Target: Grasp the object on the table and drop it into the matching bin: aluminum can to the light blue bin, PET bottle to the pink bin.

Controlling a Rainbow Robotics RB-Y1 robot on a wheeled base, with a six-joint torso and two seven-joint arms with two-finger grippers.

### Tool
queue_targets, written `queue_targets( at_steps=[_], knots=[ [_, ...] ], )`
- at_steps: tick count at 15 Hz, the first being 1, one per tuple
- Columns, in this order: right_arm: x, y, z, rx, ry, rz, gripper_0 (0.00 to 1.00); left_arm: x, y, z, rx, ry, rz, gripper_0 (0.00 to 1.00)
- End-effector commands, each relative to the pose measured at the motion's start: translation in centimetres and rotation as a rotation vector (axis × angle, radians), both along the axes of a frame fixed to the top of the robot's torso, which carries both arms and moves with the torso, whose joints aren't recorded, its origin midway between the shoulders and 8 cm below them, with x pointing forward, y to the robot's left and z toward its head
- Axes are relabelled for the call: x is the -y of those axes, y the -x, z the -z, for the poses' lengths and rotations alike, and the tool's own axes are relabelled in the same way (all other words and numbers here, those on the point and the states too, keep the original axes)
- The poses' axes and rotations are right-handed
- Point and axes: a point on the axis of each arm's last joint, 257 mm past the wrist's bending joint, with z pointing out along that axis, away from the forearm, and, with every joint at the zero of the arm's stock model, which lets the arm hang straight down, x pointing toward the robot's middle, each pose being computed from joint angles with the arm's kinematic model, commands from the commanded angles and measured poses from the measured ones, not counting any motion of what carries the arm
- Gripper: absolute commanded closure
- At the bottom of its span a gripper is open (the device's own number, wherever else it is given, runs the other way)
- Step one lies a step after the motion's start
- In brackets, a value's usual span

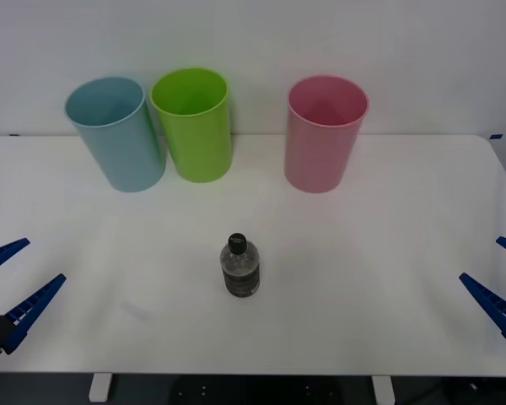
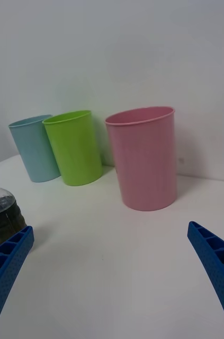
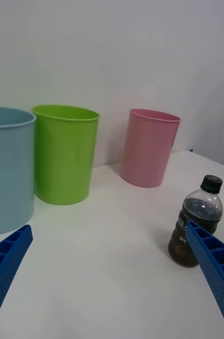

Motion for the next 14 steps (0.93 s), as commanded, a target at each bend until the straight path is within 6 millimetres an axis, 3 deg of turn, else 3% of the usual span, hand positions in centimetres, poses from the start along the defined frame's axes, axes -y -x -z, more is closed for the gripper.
queue_targets(
  at_steps=[1,2,7,14],
  knots=[
    [0.0,0.0,0.0,0.000,0.000,0.000,0.00,0.0,0.0,0.0,0.000,0.000,0.000,0.00],
    [0.1,0.3,0.8,-0.018,-0.017,0.012,0.00,0.0,0.0,0.0,0.000,0.000,0.000,0.00],
    [-1.0,0.1,1.0,-0.023,-0.021,-0.011,0.00,0.0,0.0,0.0,0.000,0.000,0.000,0.00],
    [-5.7,-0.1,3.2,-0.078,-0.016,-0.121,0.00,0.0,0.0,0.0,0.000,0.000,0.000,0.00]
  ],
)
